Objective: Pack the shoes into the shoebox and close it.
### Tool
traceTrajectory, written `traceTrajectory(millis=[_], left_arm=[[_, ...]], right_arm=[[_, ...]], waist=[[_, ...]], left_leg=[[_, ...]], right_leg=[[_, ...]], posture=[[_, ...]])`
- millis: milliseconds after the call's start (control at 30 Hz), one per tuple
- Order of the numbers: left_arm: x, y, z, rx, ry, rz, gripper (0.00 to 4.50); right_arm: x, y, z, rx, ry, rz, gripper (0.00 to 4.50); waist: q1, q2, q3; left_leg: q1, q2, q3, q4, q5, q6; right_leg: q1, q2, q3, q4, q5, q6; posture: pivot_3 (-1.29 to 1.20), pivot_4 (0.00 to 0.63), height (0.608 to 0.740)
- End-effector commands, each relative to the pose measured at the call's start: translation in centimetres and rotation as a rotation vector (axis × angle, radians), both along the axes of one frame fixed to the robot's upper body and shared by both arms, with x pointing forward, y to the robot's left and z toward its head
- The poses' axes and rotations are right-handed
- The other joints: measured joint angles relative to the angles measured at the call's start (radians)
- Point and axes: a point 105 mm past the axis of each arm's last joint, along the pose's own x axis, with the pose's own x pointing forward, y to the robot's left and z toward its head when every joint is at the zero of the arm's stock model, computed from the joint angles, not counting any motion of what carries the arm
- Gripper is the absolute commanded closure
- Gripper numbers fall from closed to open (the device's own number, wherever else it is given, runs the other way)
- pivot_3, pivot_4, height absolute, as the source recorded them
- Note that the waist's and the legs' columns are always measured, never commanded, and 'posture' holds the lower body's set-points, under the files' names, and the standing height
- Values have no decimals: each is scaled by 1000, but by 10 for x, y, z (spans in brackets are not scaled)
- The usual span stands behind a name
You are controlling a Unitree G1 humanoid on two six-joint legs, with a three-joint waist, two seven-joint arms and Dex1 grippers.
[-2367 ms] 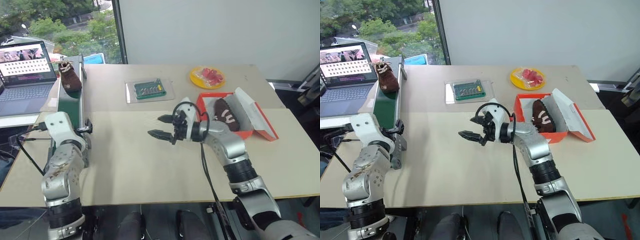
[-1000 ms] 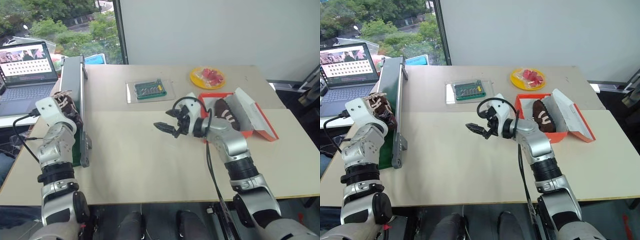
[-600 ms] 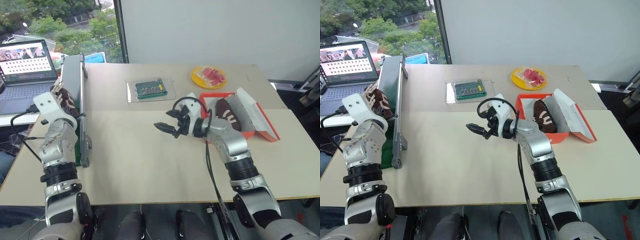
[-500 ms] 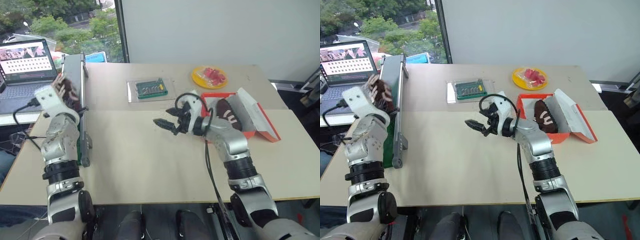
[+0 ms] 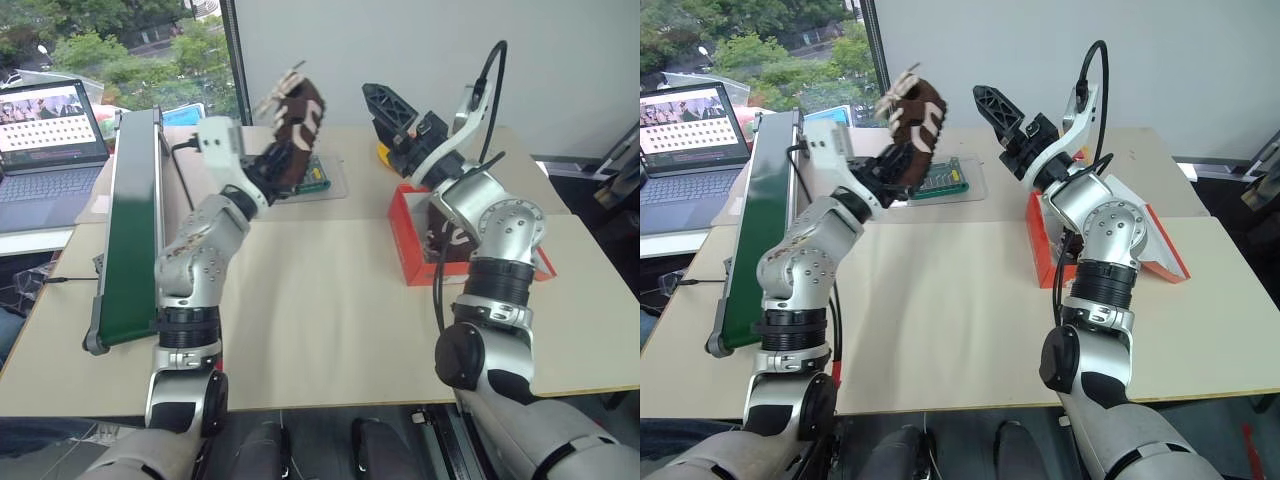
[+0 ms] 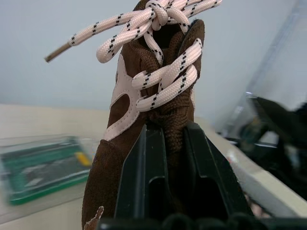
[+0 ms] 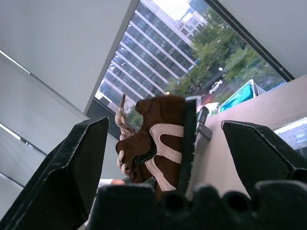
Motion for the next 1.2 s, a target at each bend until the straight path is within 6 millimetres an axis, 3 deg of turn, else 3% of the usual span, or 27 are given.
traceTrajectory(millis=[33,300,467,767,900,1133,1200], left_arm=[[-14,-23,29,6,-106,-100,4493],[-21,-40,41,10,-134,-163,4493],[-16,-35,44,16,-133,-152,4493],[-30,-70,22,18,-42,-296,4493],[-35,-79,21,20,-32,-332,4500],[-31,-76,23,21,-36,-311,4500],[-30,-74,25,24,-40,-298,4500]], right_arm=[[-7,2,13,17,-39,14,0],[-6,-3,4,-11,-22,-19,0],[-5,-7,1,-18,-18,-35,0],[-4,-1,8,-15,-45,-22,0],[-4,-2,9,-2,-49,-23,947],[-5,-6,12,8,-52,-32,3106],[-4,-6,12,4,-50,-39,3439]], waist=[[1,0,0],[4,0,0],[3,0,0],[4,0,0],[6,0,0],[5,0,0],[5,0,0]], left_leg=[[0,0,0,0,0,0],[0,0,0,0,0,0],[0,0,0,0,0,0],[0,0,-1,0,0,1],[-1,0,-1,0,0,1],[-1,0,-1,0,0,1],[-1,0,-1,0,0,1]], right_leg=[[0,0,0,0,0,0],[0,0,0,-1,0,0],[0,0,0,-1,0,0],[0,0,0,-1,0,0],[0,0,0,-1,0,0],[0,0,0,-1,0,0],[0,0,0,-1,0,0]], posture=[[0,150,740],[0,150,740],[0,150,740],[0,150,740],[0,150,740],[0,150,740],[0,150,740]])
